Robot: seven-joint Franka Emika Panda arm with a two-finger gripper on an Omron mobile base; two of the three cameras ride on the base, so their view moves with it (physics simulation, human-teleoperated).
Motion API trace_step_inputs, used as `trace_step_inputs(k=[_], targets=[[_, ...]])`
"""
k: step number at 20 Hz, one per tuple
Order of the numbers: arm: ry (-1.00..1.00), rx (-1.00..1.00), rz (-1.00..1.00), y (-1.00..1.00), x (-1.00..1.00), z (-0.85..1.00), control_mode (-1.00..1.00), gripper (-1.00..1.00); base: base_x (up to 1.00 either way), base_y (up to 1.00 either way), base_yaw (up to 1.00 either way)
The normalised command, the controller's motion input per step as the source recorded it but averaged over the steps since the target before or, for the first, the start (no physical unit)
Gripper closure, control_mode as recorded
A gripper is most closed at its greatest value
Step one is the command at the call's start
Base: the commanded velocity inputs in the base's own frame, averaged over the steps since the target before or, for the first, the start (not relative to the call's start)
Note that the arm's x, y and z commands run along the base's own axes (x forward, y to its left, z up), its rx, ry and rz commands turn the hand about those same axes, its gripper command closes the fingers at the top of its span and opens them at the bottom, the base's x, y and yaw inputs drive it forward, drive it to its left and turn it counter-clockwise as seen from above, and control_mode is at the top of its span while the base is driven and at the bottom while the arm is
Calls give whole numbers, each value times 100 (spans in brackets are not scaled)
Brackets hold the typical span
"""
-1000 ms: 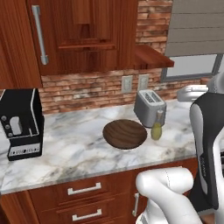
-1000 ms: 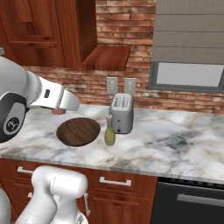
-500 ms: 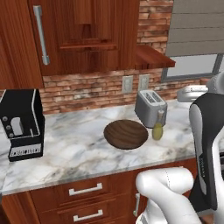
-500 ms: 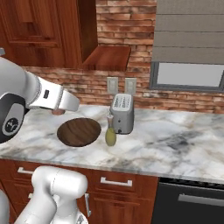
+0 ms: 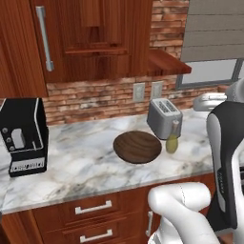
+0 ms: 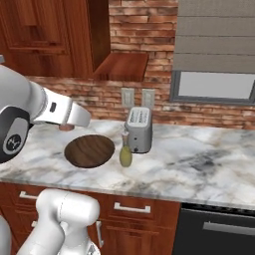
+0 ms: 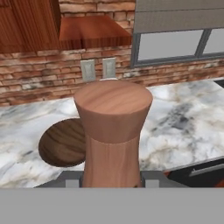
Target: Retrieve the bottle and the shaker from the cabinet and place them next to the mixing bowl on the counter. Then add garlic from the fridge to the mixing bowl.
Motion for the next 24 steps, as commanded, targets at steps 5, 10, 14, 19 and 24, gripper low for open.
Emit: trace_step_inputs(k=[5, 10, 14, 19, 24], targets=[[0, 0, 0, 0, 0, 0, 100, 100, 34, 34, -6], [0, 0, 0, 0, 0, 0, 100, 100, 46, 20, -5], [0, 0, 0, 0, 0, 0, 100, 100, 13, 9, -1], [0, 0, 0, 0, 0, 0, -100, 100, 0, 0, 0], [-3, 5, 9, -41, 0, -26, -100, 100, 0, 0, 0]])
